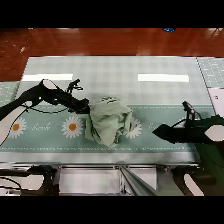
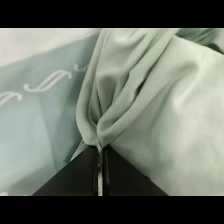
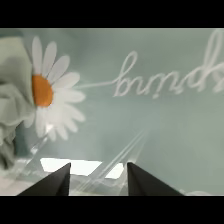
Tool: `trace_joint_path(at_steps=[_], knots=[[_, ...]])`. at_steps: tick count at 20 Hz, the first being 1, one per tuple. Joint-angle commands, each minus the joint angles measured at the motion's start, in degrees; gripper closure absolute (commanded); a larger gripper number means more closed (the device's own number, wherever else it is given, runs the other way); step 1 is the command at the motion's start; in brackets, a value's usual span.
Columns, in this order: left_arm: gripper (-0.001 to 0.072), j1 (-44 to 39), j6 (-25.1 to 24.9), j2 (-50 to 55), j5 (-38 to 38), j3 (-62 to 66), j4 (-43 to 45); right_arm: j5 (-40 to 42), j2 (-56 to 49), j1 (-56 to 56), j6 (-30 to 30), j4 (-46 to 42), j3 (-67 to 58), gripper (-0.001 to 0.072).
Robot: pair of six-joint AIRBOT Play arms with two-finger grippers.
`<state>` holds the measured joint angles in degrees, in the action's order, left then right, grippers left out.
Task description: Fold the shirts.
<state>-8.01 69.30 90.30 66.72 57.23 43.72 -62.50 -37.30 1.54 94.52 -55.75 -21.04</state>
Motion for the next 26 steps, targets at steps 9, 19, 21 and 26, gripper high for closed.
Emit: trace_joint_path(at_steps=[9,19,21,26], knots=[[0.0688,-0.2,1.0,0.2,1.1,2.5,1.9,28.3,-25.8,22.6,-8.9,22.6,-6.3,0.0303],[0.0688,6.8,2.2,-3.0,9.1,13.4,1.7,10.7,-38.0,16.9,-17.1,10.3,-37.6,0.0691],[0.0688,10.8,4.2,-6.8,9.4,19.9,0.8,4.4,-35.5,12.8,-14.1,4.0,-48.9,0.0691],[0.0688,18.7,6.4,-19.4,5.2,37.4,-3.9,-8.3,-30.5,7.5,-10.6,-7.1,-80.6,0.0691]])
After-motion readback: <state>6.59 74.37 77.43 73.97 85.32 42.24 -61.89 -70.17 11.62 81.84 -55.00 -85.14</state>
